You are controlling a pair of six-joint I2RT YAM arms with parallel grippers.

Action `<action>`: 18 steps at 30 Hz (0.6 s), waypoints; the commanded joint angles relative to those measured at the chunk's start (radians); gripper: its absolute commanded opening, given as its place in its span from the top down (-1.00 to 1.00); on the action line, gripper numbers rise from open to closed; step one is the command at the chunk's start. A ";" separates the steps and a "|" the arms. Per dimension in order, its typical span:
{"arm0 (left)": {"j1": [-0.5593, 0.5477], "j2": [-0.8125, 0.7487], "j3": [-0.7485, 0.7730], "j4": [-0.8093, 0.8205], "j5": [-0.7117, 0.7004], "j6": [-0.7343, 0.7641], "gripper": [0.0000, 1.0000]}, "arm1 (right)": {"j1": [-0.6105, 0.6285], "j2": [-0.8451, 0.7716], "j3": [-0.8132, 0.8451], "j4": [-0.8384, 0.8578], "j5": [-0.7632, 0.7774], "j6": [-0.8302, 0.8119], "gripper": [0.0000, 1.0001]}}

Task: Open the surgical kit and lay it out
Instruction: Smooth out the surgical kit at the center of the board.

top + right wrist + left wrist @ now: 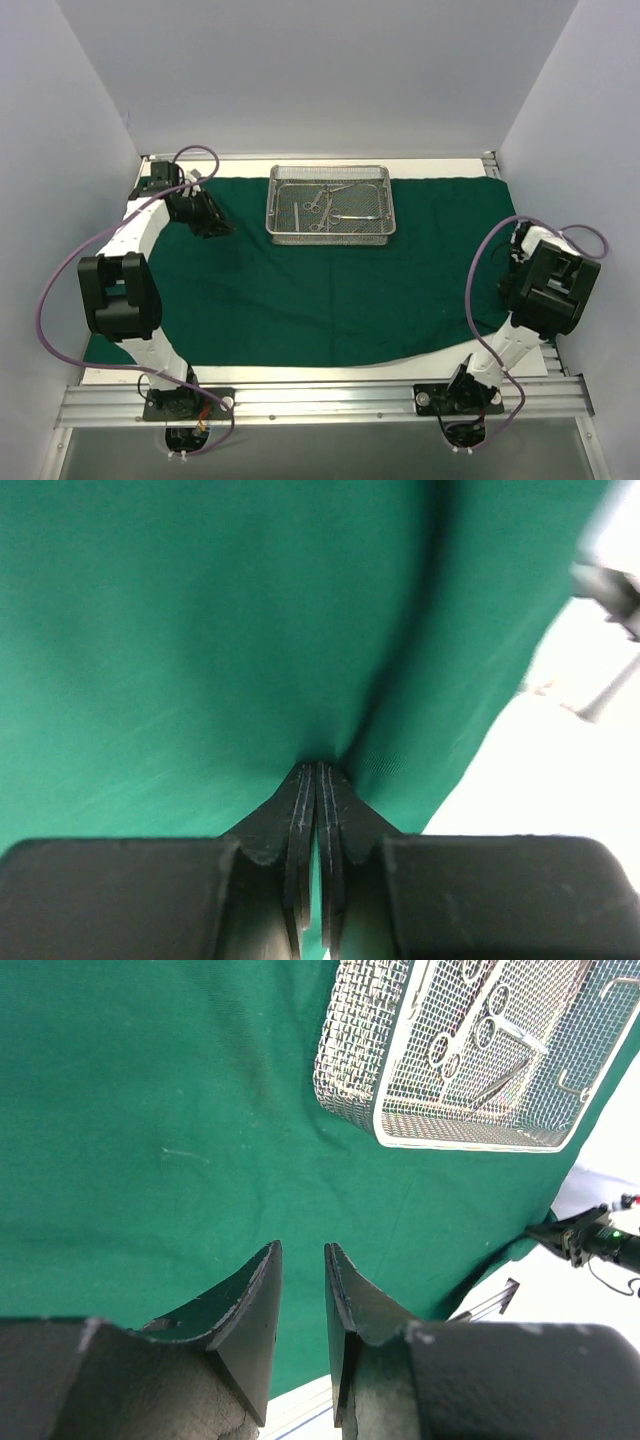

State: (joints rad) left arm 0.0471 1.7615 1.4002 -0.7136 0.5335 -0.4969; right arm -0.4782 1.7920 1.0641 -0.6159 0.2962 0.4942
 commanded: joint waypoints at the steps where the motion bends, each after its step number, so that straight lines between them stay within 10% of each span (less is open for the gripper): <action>1: 0.017 -0.042 -0.001 0.028 0.016 0.006 0.35 | -0.075 0.007 -0.016 -0.125 0.135 0.069 1.00; 18: 0.040 -0.019 0.022 0.029 0.017 0.004 0.35 | -0.036 -0.235 0.032 -0.325 0.043 0.135 1.00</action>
State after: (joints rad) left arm 0.0818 1.7596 1.3983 -0.7136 0.5339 -0.4969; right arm -0.5694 1.5421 1.0222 -0.9310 0.3832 0.6731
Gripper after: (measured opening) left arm 0.327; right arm 0.038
